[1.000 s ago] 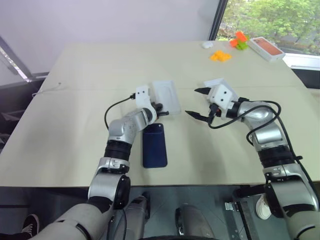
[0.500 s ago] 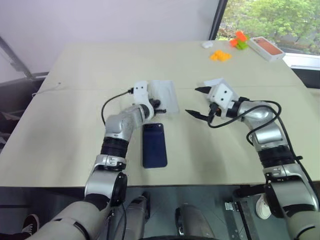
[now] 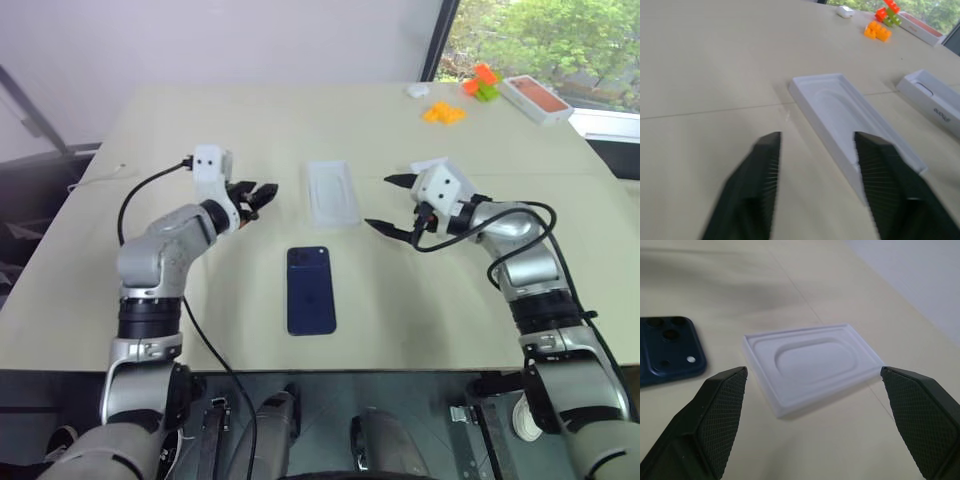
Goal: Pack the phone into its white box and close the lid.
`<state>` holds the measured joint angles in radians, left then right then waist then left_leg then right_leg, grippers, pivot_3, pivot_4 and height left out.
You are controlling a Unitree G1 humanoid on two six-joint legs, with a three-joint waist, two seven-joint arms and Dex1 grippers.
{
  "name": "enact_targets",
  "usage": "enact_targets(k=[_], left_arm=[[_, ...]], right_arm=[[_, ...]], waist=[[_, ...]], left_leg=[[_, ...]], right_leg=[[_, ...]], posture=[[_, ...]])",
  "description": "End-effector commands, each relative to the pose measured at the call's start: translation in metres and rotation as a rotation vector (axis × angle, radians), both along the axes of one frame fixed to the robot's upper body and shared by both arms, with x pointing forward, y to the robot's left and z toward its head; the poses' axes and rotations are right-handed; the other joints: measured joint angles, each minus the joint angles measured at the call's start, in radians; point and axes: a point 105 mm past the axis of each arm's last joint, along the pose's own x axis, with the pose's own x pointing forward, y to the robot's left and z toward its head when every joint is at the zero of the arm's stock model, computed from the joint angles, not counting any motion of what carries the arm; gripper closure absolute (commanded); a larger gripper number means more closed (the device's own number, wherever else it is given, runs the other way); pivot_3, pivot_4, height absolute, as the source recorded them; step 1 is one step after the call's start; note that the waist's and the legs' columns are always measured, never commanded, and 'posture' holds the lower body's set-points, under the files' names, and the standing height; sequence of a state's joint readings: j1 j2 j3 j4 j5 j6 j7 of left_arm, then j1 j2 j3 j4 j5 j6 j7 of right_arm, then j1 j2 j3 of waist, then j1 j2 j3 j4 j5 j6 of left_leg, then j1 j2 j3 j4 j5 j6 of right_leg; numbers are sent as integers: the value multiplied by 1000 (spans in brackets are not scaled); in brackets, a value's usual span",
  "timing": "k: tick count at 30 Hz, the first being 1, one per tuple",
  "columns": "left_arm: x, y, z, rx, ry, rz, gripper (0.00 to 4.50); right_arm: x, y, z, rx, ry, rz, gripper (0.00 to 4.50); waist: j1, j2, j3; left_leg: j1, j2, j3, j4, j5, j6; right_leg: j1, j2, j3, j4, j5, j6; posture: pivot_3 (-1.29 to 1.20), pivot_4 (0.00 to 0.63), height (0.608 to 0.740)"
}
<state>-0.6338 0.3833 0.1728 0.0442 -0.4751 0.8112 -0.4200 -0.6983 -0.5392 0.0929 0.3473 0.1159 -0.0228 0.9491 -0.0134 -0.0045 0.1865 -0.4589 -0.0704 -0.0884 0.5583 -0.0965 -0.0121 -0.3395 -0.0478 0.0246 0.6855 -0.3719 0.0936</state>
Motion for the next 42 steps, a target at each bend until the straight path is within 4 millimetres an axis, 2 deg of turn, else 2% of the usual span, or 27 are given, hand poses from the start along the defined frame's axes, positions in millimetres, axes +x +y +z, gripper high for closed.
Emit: enact_targets(k=[1, 11, 17, 25, 28, 32, 35, 38, 42], left_arm=[[-10, 5, 17, 28, -86, -42, 63], [-46, 26, 12, 79, -76, -192, 63], [-61, 42, -4, 91, 20, -191, 63], [-99, 41, -19, -167, 231, -262, 63], [-115, 42, -28, -271, 318, -279, 0], [-125, 33, -39, -360, 410, -300, 0], [-121, 25, -53, -374, 486, -262, 0], [-120, 15, -59, -371, 537, -265, 0], [-119, 3, -54, -443, 534, -300, 0]], right_arm=[[-5, 10, 16, 26, -52, 36, 0], [-10, 15, 15, 18, 0, 83, 0], [-28, 20, 8, 2, 64, 147, 0], [-43, 20, -4, -114, 21, 177, 0], [-53, 21, -14, -158, 63, 221, 863], [-67, 35, -34, -308, -25, 295, 2907], [-71, 42, -42, -302, -28, 302, 4468], [-70, 42, -49, -348, -46, 304, 4468], [-70, 39, -62, -429, -76, 316, 4468]], waist=[[-1, 0, 0], [-2, 0, 0], [-1, 1, 0], [-1, 1, 0], [-2, 1, 0], [-1, 1, 0], [2, 1, 0], [2, 1, 0], [2, 0, -1]], left_leg=[[0, 0, 0, 0, 0, 0], [0, 0, 0, -1, -1, -2], [0, 0, 0, -4, -2, -2], [-2, 0, 0, -4, -2, -2], [-2, 0, 0, -4, -2, -2], [-2, 0, 0, -4, -2, -2], [-2, 0, 0, -2, -2, -2], [-2, 0, 0, 0, -2, -2], [0, 0, -1, 0, -2, -2]], right_leg=[[0, 0, 0, 0, 0, 0], [-2, -1, 1, 0, 0, -1], [-5, -1, 1, -2, 0, -1], [-8, -2, 2, -2, 0, -1], [-8, -2, 2, -2, -1, -1], [-8, -2, 2, -2, -1, -1], [-7, -2, 2, -2, -1, -2], [-6, -3, 2, -2, -1, -2], [-4, -2, 1, -2, -1, -2]], posture=[[0, 150, 740], [0, 150, 740], [0, 150, 740], [0, 150, 740], [0, 150, 740], [0, 150, 740], [0, 150, 740], [0, 150, 740], [0, 150, 740]])
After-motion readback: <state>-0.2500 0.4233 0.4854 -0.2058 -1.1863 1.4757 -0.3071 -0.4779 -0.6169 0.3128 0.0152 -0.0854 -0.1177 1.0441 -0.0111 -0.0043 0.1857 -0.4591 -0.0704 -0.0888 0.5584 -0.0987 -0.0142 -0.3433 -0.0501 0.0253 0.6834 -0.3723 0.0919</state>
